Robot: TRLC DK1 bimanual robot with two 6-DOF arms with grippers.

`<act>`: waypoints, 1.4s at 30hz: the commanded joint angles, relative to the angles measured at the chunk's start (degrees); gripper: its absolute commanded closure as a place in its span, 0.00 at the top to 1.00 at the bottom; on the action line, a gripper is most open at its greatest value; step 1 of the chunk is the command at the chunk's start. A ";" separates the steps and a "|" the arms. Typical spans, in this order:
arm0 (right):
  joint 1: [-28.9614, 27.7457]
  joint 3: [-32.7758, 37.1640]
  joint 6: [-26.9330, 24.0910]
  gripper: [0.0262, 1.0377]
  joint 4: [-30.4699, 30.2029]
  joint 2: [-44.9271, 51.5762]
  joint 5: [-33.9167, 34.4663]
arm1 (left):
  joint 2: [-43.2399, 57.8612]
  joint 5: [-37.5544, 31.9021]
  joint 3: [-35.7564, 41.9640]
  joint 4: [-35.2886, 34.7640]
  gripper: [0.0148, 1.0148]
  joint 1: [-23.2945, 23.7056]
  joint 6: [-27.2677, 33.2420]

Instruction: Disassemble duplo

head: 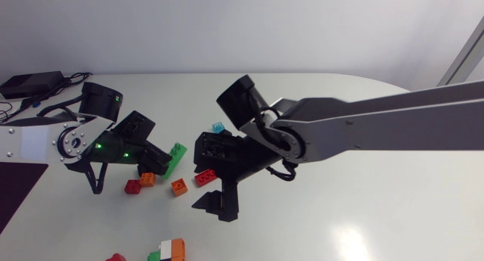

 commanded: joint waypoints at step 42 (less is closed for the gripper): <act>19.31 1.23 3.89 0.96 -5.08 6.41 13.77 | -3.06 -0.30 -3.30 4.05 0.88 0.88 -1.90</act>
